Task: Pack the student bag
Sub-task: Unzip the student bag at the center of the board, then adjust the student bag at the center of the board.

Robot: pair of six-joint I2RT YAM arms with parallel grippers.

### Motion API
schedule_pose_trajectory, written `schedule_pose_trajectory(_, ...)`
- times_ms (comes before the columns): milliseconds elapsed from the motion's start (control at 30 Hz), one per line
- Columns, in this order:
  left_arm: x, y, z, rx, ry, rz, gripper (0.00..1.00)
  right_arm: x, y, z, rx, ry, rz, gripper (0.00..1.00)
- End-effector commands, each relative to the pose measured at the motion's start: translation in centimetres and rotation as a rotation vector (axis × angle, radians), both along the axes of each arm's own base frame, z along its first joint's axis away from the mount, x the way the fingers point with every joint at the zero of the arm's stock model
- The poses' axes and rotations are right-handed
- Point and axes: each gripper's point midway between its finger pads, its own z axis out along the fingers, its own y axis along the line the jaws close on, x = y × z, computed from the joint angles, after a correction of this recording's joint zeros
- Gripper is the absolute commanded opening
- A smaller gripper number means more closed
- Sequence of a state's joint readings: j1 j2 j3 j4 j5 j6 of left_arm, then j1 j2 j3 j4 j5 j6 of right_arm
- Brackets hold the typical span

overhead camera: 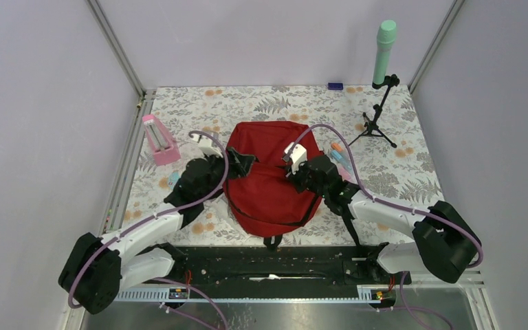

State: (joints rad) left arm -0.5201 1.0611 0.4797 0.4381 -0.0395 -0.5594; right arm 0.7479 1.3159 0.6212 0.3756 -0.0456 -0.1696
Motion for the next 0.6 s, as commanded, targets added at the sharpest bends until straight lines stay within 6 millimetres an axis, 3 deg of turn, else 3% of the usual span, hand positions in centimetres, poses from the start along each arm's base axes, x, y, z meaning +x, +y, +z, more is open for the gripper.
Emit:
schedule_pose_trajectory(0, -1.1, -2.7, 0.9, 0.058, -0.088, -0.055, 0.70, -1.7, 1.8, -0.7, 0.026, 0.041, 0.058, 0.14)
schedule_pose_trajectory(233, -0.3, -4.8, -3.1, 0.003, 0.146, -0.012, 0.69, -3.2, 2.1, -3.1, -0.002, 0.084, 0.049, 0.13)
schedule_pose_trajectory(367, -0.9, -4.7, -5.7, -0.095, 0.250, 0.067, 0.68, -3.4, 2.2, -3.7, -0.010, 0.093, 0.045, 0.13)
schedule_pose_trajectory(567, -1.8, -4.8, -7.6, -0.161, 0.327, 0.114, 0.69, -3.4, 2.4, -3.8, -0.010, 0.085, 0.044, 0.13)
